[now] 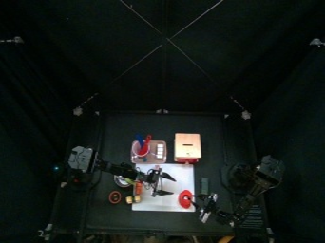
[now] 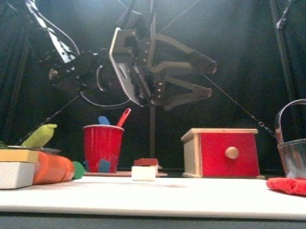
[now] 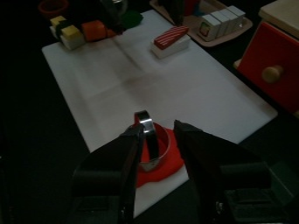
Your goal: Cut dough with cookie cutter and remove excess
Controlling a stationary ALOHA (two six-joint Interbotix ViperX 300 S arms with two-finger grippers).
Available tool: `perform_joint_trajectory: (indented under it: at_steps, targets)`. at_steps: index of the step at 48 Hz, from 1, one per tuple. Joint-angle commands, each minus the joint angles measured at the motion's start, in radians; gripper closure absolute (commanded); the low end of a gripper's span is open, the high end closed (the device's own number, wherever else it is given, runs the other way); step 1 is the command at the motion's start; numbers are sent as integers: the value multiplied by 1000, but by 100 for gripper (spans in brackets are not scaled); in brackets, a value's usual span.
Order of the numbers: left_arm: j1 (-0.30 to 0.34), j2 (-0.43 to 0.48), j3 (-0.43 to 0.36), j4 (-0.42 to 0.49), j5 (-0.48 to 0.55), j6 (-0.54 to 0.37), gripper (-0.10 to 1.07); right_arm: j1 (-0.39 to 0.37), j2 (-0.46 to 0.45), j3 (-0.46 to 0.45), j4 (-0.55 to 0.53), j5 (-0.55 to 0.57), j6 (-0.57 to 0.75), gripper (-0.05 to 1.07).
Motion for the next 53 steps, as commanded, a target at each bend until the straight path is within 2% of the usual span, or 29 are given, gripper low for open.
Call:
perform_joint_trajectory:
  at_steps: [1, 12, 24, 36, 53]
  targets:
    - [-15, 12, -43, 14, -18, -6, -1, 14, -12, -71, -6, 9, 25, 28]
    - [-31, 84, -104, 9, -23, -12, -1, 18, 20, -55, -6, 11, 91, 27]
    - [-31, 109, -143, 12, -23, -12, 1, 17, 32, -34, 17, 11, 118, 15]
    - [-37, 143, -164, 9, -15, -12, 16, 5, 54, -28, 74, -5, 118, 15]
    - [-44, 172, -201, 25, 23, -12, 17, -44, 72, -17, 63, -74, 118, 15]
